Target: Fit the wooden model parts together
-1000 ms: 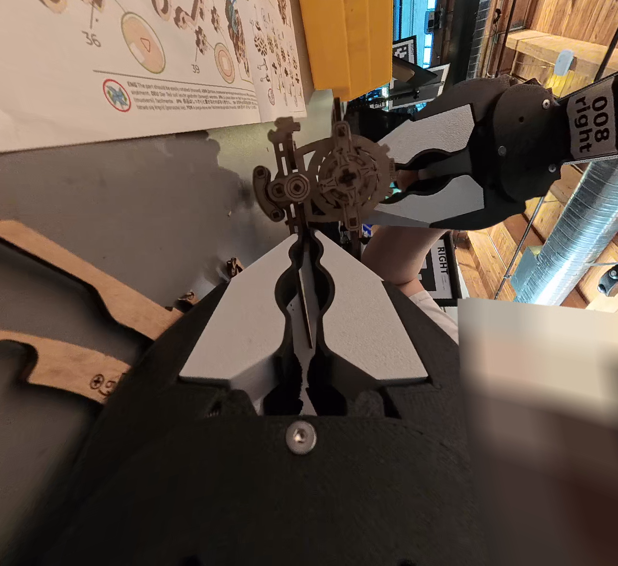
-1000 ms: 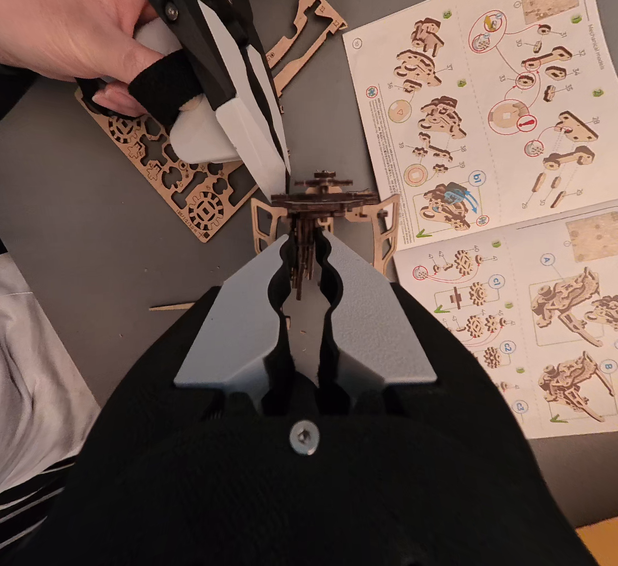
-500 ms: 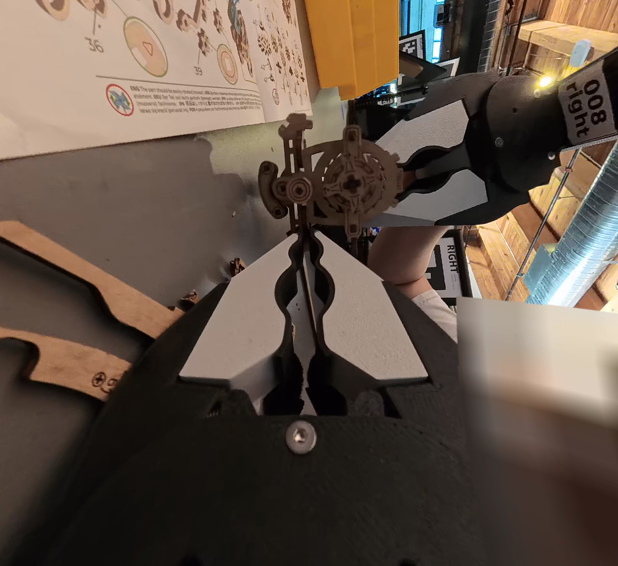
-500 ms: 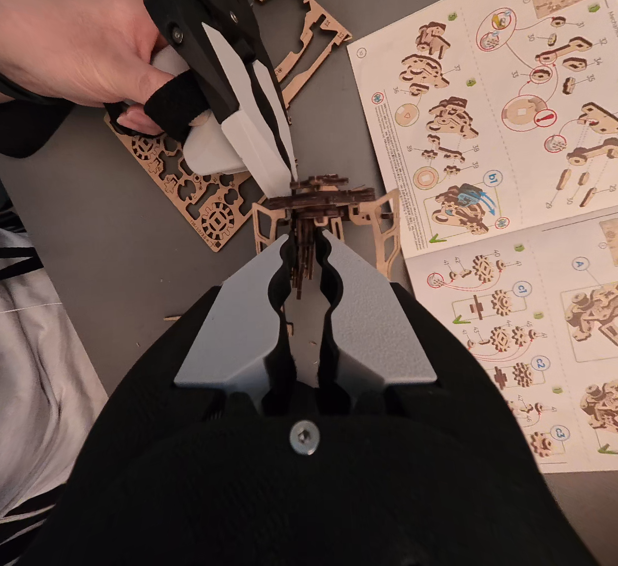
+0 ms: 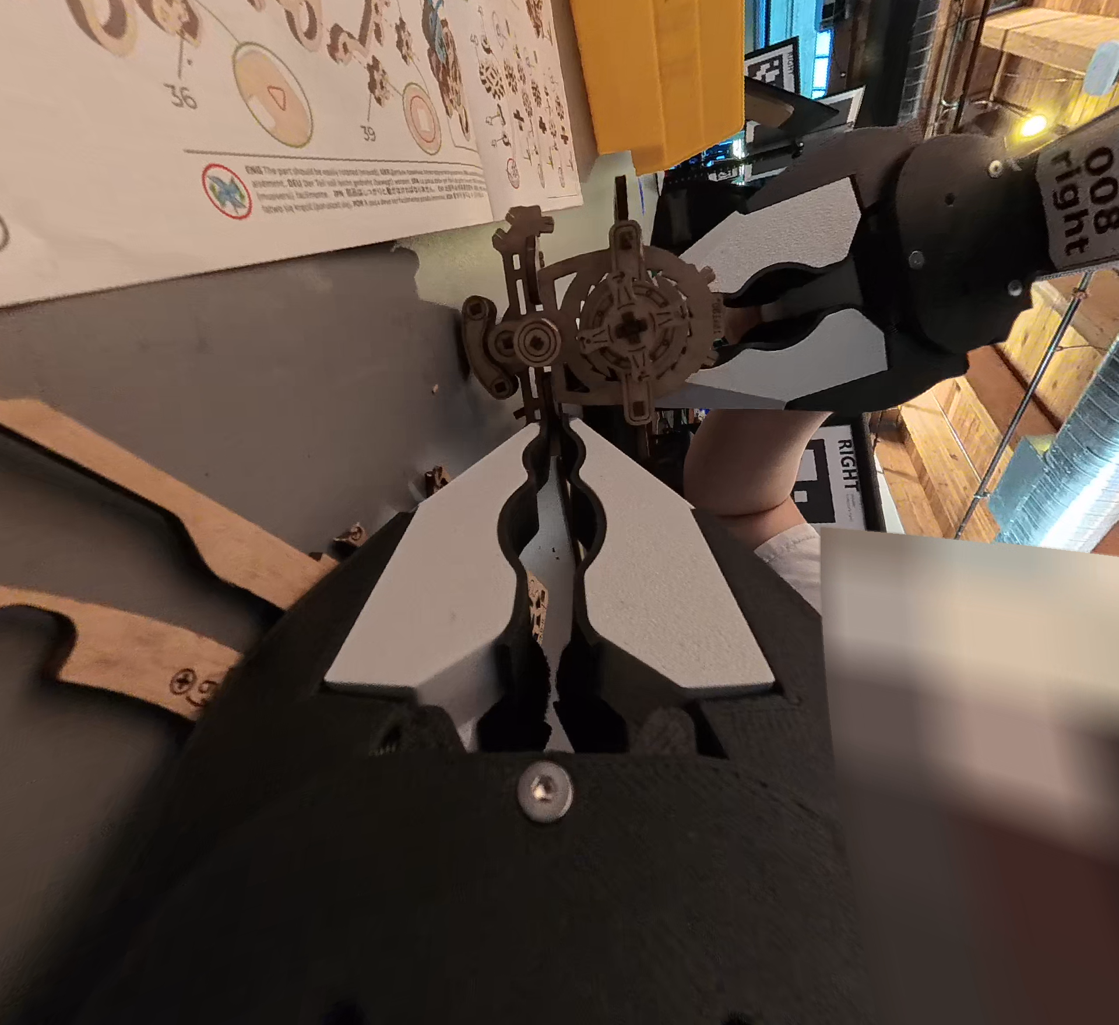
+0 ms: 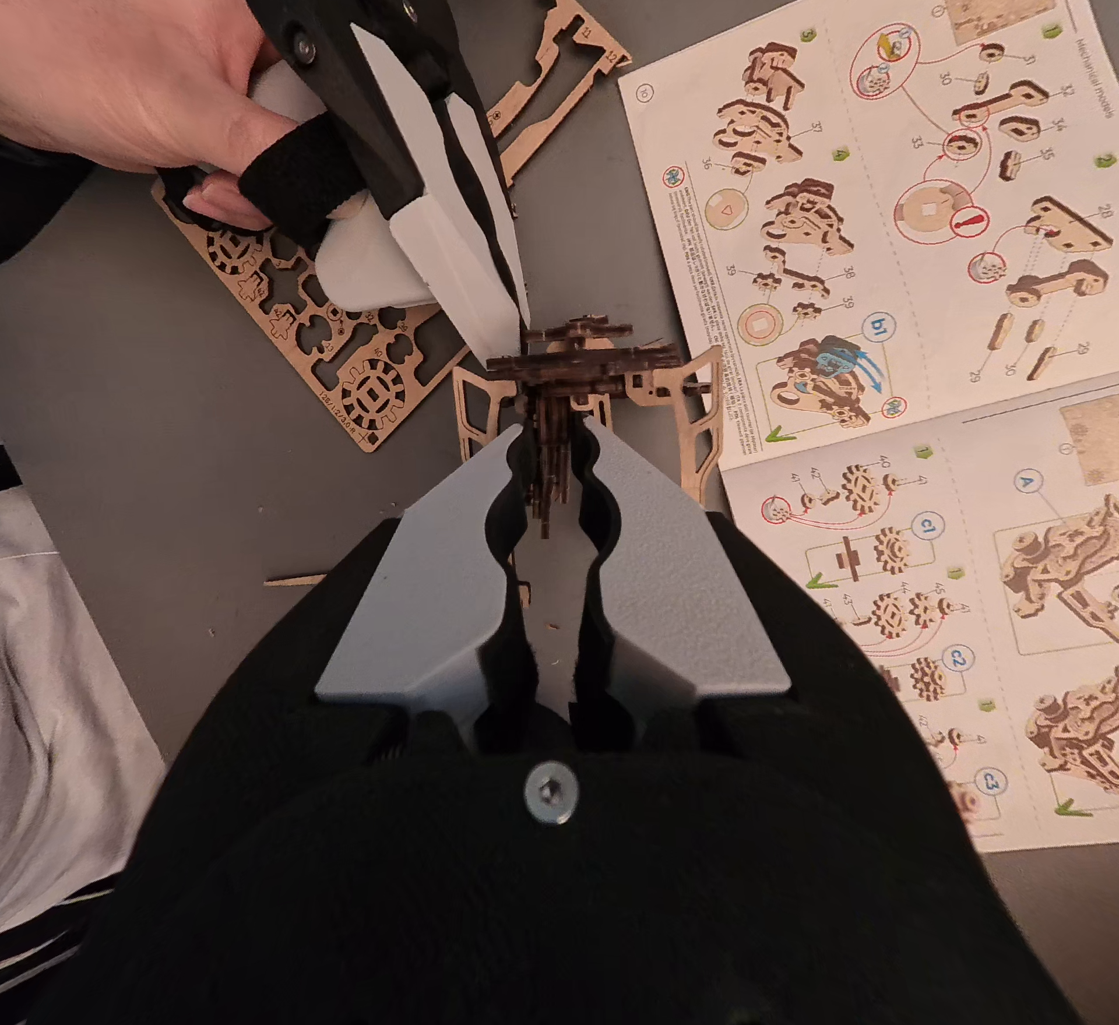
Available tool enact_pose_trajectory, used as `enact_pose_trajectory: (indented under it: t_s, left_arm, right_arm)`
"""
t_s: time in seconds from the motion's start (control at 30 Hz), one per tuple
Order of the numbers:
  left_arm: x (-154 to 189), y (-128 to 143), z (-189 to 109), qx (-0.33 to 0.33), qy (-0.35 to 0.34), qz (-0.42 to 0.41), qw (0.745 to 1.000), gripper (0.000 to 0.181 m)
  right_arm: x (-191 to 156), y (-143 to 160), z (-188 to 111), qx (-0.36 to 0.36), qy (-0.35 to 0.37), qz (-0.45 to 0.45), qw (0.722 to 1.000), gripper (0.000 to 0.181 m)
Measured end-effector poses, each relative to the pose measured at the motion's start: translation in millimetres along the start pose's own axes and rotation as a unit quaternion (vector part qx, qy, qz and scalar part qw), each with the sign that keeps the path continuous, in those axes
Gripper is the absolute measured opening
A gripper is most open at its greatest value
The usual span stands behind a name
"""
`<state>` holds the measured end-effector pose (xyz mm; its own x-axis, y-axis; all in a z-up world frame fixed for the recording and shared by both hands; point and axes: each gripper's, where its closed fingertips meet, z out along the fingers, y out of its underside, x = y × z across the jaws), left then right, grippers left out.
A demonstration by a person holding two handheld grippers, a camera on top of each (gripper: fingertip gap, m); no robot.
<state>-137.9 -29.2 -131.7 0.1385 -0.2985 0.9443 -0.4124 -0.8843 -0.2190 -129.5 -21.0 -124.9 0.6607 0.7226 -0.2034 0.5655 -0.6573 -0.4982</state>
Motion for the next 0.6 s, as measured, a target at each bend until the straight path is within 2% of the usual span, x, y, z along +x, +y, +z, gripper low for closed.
enact_pose_trajectory:
  t_s: [0.37, 0.6]
  left_arm:
    - [-4.5, -0.4, 1.1, 0.006, -0.024, -0.002, 1.000, 0.000]
    - [-4.4, 0.0, 1.2, 0.004, -0.024, -0.010, 1.000, 0.000]
  right_arm:
    - [0.5, 0.1, 2.9, -0.036, 0.048, -0.050, 0.997, 0.010]
    - [-0.1, 0.2, 2.7, -0.030, 0.059, -0.065, 0.996, 0.010]
